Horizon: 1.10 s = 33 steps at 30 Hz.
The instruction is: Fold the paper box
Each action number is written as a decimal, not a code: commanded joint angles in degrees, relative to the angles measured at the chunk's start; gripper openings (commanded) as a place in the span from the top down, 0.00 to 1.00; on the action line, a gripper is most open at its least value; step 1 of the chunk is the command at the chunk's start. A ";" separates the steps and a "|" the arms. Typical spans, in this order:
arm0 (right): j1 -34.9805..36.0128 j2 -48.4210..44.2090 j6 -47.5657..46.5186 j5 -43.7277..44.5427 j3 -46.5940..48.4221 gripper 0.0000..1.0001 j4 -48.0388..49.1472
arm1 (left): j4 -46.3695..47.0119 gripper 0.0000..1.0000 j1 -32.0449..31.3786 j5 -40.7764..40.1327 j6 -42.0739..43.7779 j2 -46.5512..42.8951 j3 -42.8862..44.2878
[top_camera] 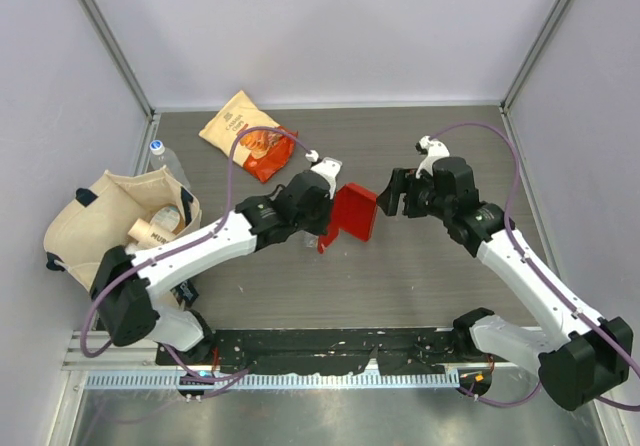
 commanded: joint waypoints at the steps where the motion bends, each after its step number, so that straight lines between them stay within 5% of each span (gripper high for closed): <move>1: 0.20 -0.37 -7.70 -12.42 5.23 0.22 1.47 | -4.42 1.00 -0.03 8.96 23.44 -6.96 0.14; 7: 0.29 0.06 -10.61 -29.84 7.17 0.23 6.05 | -13.12 1.00 -0.02 22.00 32.77 -7.85 3.92; 11: 0.20 -2.48 -6.14 -33.37 7.00 0.23 8.24 | -17.25 1.00 0.06 19.38 33.83 -6.89 5.85; 19: 1.60 -1.16 -4.99 -45.49 2.17 0.30 12.78 | -18.13 1.00 0.06 28.93 35.76 -8.20 6.82; 29: 8.46 0.24 -7.00 -43.84 -0.82 0.41 14.75 | -18.32 1.00 0.15 33.52 37.26 -10.49 6.91; 33: 9.60 0.24 -7.00 -41.30 -1.61 0.54 16.15 | -18.32 1.00 0.24 34.31 37.17 -10.93 6.47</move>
